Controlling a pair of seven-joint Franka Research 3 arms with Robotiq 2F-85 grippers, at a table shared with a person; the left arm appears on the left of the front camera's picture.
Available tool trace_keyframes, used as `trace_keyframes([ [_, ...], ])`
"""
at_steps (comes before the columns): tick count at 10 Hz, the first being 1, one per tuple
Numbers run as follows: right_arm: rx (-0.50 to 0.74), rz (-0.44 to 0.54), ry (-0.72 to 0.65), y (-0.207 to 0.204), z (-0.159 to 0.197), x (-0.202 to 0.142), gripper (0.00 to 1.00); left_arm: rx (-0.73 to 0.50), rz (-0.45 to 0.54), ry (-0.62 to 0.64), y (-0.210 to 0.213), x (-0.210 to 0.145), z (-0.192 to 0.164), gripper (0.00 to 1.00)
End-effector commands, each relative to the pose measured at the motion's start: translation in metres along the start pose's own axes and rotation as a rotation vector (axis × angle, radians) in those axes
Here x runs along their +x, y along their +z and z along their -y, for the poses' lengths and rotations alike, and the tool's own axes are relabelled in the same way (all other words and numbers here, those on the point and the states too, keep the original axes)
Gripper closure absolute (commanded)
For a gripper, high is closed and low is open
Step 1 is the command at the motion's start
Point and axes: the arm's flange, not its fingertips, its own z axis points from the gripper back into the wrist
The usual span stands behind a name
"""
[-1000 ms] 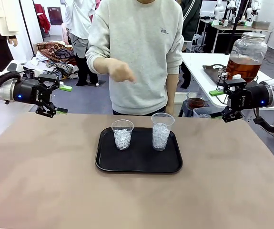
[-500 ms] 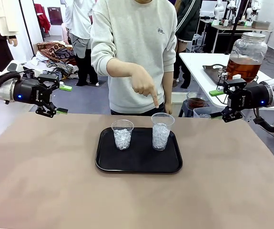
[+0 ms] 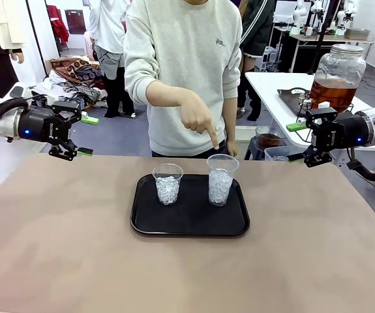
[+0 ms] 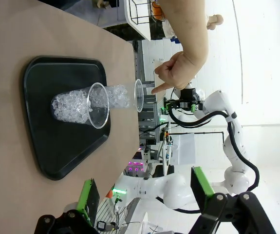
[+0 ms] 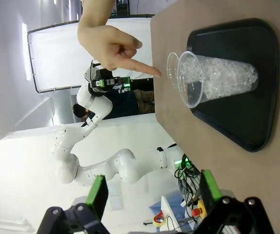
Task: Pour the drink into the iced cup.
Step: Pick up the iced cup indicated by the human and present it to them.
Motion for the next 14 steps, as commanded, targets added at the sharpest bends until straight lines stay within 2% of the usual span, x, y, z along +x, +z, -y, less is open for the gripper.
trace_keyframes([
  [1, 0.002, 0.002, 0.001, 0.001, -0.001, 0.0, 0.0, -0.012, 0.01, 0.005, -0.001, 0.0, 0.0, 0.0],
  [3, 0.0, 0.0, 0.0, 0.0, 0.0, 0.0, 0.0, -0.012, 0.01, 0.005, -0.001, 0.0, 0.0, 0.0],
  [4, -0.023, 0.004, 0.063, -0.002, -0.004, 0.005, 0.0, -0.012, 0.01, 0.005, -0.001, 0.0, 0.0, 0.0],
  [5, 0.0, -0.006, 0.189, -0.002, -0.007, 0.008, 0.0, -0.012, 0.01, 0.005, -0.001, 0.0, 0.0, 0.0],
  [10, -0.045, -0.035, 0.684, -0.002, 0.001, 0.016, 0.0, -0.012, 0.01, 0.005, -0.001, 0.0, 0.0, 0.0],
  [12, -0.055, -0.052, 0.753, -0.004, 0.002, 0.021, 0.0, -0.012, 0.01, 0.005, -0.001, 0.0, 0.0, 0.0],
  [14, -0.042, -0.042, 0.711, -0.004, 0.001, 0.012, 0.0, -0.012, 0.01, 0.005, -0.001, 0.0, 0.0, 0.0],
])
